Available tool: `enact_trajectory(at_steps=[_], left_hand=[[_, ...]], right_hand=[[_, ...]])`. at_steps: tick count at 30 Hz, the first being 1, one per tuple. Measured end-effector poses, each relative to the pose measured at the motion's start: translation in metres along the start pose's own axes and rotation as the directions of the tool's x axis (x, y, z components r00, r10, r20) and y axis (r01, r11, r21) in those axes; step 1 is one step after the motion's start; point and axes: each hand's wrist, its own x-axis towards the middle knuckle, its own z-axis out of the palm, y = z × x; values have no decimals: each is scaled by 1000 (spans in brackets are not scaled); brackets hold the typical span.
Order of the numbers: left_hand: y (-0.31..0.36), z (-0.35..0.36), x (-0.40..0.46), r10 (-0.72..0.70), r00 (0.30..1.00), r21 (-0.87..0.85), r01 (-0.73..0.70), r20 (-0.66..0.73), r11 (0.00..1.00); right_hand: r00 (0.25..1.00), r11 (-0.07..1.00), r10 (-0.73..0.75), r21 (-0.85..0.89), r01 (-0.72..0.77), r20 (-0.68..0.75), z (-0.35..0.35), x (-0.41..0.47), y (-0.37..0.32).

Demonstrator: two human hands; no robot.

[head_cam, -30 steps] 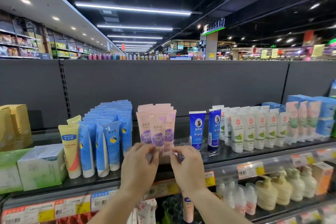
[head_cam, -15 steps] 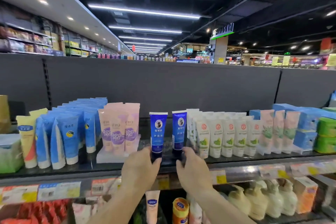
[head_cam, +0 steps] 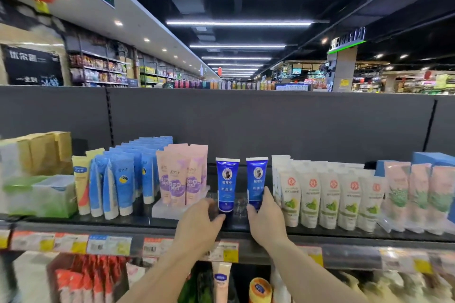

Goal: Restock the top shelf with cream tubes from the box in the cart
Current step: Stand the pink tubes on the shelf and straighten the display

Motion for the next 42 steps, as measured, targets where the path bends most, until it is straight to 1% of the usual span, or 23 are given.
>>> enact_trajectory(at_steps=[2, 5, 11, 13, 17, 19, 21, 24, 32, 42], left_hand=[[2, 1, 5, -13, 1000, -5, 13, 2, 1000], [3, 3, 10, 7, 1000, 15, -7, 12, 1000], [1, 13, 14, 66, 995, 171, -53, -73, 984], [0, 14, 14, 82, 993, 197, -64, -85, 978], [-3, 15, 16, 82, 994, 155, -70, -68, 985], [-5, 16, 18, 86, 996, 89, -83, -34, 993], [-5, 19, 19, 67, 998, 24, -67, -5, 997], [-6, 23, 20, 41, 999, -3, -41, -3, 999], [-5, 27, 21, 2, 1000, -8, -2, -28, 1000], [-2, 24, 22, -20, 1000, 8, 21, -12, 1000]], right_hand=[[1000, 1000, 10, -25, -11, -29, 1, 6, -1], [998, 999, 30, -42, -32, -47, 2, 7, 0], [996, 999, -8, -44, 4, -85, 2, 2, 4], [995, 999, -9, -39, 5, -100, 2, 0, 5], [991, 999, -3, -45, -3, -132, 4, -2, 5], [991, 999, -7, -47, 0, -135, 4, -1, 5], [992, 999, -10, -48, 4, -129, 3, -2, 6], [992, 999, -10, -44, 5, -126, 4, -1, 8], [991, 999, -11, -47, 4, -134, 5, 0, 10], [989, 999, -18, -31, 14, -143, 4, -2, 9]])
